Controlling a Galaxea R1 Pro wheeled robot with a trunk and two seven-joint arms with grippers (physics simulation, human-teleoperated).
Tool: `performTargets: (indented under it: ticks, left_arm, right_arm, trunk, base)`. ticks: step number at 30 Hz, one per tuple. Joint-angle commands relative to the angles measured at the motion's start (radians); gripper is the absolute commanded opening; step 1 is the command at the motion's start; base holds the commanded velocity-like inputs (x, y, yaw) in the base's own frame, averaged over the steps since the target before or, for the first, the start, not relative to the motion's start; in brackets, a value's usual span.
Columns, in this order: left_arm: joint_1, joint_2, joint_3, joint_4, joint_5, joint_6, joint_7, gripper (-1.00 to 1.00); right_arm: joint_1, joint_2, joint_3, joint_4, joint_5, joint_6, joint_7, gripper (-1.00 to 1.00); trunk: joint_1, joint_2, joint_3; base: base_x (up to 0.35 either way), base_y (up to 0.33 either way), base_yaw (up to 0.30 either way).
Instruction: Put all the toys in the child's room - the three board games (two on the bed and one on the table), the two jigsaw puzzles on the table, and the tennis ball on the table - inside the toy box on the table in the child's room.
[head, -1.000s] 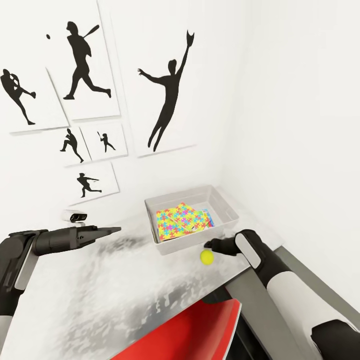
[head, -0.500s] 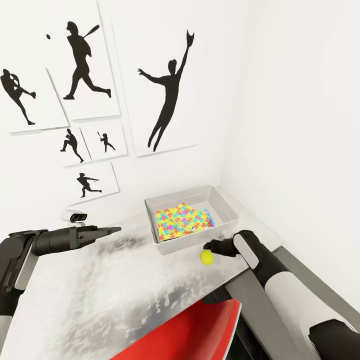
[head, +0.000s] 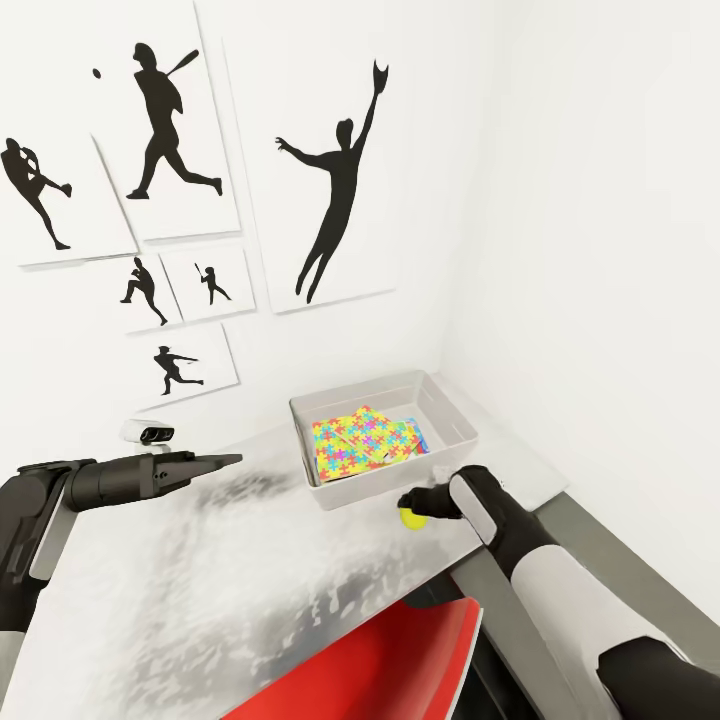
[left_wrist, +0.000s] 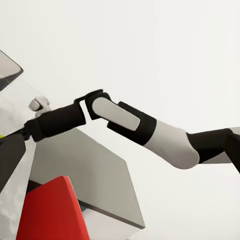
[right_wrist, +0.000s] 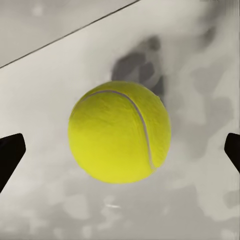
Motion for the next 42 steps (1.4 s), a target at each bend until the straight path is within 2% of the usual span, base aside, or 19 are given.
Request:
performTargets:
  ticks: [1, 3, 9, 31, 42]
  left_arm:
    - [-0.001, 0.000, 0.000, 0.000, 0.000, 0.011, -0.004, 1.00]
    - [-0.001, 0.000, 0.000, 0.000, 0.000, 0.011, -0.004, 1.00]
    - [-0.001, 0.000, 0.000, 0.000, 0.000, 0.011, -0.004, 1.00]
    - [-0.001, 0.000, 0.000, 0.000, 0.000, 0.011, -0.004, 1.00]
    - [-0.001, 0.000, 0.000, -0.001, 0.000, 0.011, -0.004, 1.00]
  right_arm:
    - [-0.001, 0.004, 0.002, -0.001, 0.004, 0.002, -0.010, 1.00]
    - [-0.001, 0.013, 0.001, 0.000, 0.034, 0.002, -0.010, 1.00]
    - [-0.001, 0.021, -0.001, 0.001, 0.064, 0.002, -0.009, 1.00]
    - [-0.001, 0.021, 0.002, -0.002, 0.073, -0.006, -0.009, 1.00]
    - [-0.001, 0.023, 0.002, -0.008, 0.073, -0.007, -0.009, 1.00]
  trunk:
    - [0.001, -0.002, -0.002]
    - [0.001, -0.002, -0.002]
    - [0.001, -0.002, -0.002]
    - [0.001, -0.002, -0.003]
    - [0.001, -0.002, -0.017]
  base:
    - [0.000, 0.000, 0.000]
    - [0.000, 0.000, 0.000]
    - [0.000, 0.000, 0.000]
    - [0.000, 0.000, 0.000]
    - [0.000, 0.000, 0.000]
